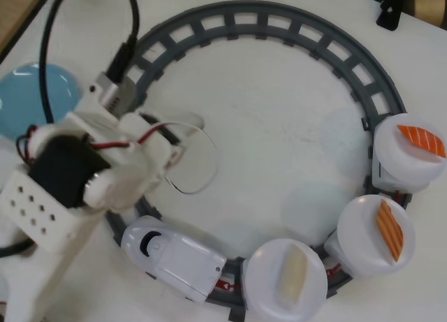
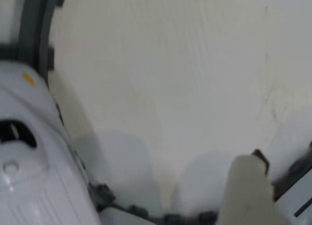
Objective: Pick up the sushi from the Shinkansen and put it on the blue dish
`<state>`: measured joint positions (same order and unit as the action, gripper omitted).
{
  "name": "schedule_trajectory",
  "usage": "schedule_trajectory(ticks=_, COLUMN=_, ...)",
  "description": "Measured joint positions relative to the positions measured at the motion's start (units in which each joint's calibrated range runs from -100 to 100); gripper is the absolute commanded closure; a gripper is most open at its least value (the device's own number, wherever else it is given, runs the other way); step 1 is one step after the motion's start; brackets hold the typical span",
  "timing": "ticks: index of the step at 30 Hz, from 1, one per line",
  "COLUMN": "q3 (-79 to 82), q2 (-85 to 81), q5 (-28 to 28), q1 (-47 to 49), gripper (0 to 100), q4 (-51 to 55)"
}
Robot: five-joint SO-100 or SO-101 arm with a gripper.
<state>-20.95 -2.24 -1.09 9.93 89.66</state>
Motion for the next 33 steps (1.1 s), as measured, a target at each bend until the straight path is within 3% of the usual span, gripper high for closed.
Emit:
schedule_trajectory(ticks=6, q3=-0.73, q2=0.0, q5=12.47, q1=-5.48, gripper=73, q4=3.61)
schedule_trajectory(ticks=19, q3=-0.82, q2=0.59, q5=52.51, q1=-18.8, gripper=73, q4=8.49)
schedule_trajectory(ticks=27, q3=-0.82, q2=1.18, q5=63.27, q1=-26.07, gripper=73, q4=8.49)
schedule_trajectory(ticks=33, q3=0.27, q2=6.58, q5=66.43, q1=-31.39, gripper=73, q4=4.29)
